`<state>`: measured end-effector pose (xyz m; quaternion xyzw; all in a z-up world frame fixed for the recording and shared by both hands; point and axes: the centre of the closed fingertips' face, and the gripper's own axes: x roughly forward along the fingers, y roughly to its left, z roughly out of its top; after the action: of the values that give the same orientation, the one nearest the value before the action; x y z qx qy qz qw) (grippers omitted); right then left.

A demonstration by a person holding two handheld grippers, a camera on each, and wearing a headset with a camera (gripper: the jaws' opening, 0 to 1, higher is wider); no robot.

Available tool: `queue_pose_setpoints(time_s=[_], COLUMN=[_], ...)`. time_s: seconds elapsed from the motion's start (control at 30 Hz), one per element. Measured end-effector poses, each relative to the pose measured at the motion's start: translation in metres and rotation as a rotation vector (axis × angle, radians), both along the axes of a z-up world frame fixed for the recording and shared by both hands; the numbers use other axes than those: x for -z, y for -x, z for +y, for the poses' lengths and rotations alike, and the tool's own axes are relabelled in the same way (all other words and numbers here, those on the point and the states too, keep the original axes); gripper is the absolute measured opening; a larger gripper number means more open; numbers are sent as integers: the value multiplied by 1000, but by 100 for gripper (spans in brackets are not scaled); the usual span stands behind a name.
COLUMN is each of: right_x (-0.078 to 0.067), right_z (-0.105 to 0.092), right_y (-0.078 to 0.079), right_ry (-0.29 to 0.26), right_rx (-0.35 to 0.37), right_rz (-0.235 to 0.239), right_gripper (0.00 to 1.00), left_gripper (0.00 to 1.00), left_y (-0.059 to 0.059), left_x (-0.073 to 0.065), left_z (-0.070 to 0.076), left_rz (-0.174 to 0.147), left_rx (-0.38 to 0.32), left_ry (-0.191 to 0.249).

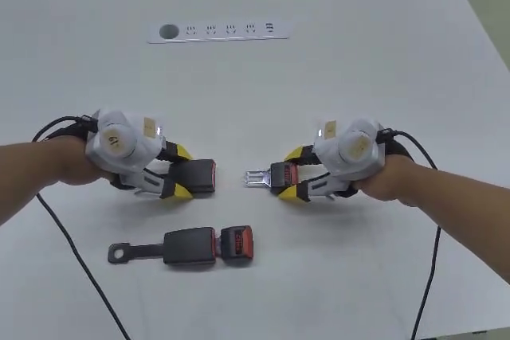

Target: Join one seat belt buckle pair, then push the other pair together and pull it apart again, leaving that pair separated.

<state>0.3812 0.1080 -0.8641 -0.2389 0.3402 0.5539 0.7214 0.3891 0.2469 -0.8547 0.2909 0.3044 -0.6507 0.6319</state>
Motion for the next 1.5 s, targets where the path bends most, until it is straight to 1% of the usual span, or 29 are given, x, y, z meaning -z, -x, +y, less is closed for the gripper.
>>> queue_pose_setpoints(time_s=[0.03, 0.17, 0.27, 0.53, 0.7, 0.87, 1.17, 1.27, 1.4, 1.5], right_x=[0, 0, -1, 2, 3, -1, -6, -7, -8, -7], right_z=[-4, -12, -19, -42, -54, -64, -66, -65, -64, -65], right_y=[1, 2, 2, 5, 5, 9, 10, 10, 10, 8], right_ry=[1, 5, 4, 13, 27, 29, 28, 22, 23, 30], right_rx=[10, 12, 16, 42, 51, 61, 71, 74, 81, 75], right_rz=[5, 8, 4, 13, 19, 24, 23, 19, 19, 14], right_gripper=[36, 36, 36, 36, 36, 36, 37, 37, 37, 38], left_gripper=[35, 35, 35, 35, 35, 35, 35, 36, 36, 36], left_y=[0, 0, 0, 0, 0, 0, 0, -1, 0, -2], left_x=[0, 0, 0, 0, -1, -1, 0, 0, 0, -1], left_z=[0, 1, 1, 1, 0, 0, 0, 1, 0, -1], left_rz=[0, 2, 2, 2, 3, 5, 8, 20, 16, 15], left_rx=[0, 3, 2, 5, 4, 5, 2, -9, -6, -25], left_ry=[1, 1, 0, -3, -6, -7, -15, -21, -30, -41])
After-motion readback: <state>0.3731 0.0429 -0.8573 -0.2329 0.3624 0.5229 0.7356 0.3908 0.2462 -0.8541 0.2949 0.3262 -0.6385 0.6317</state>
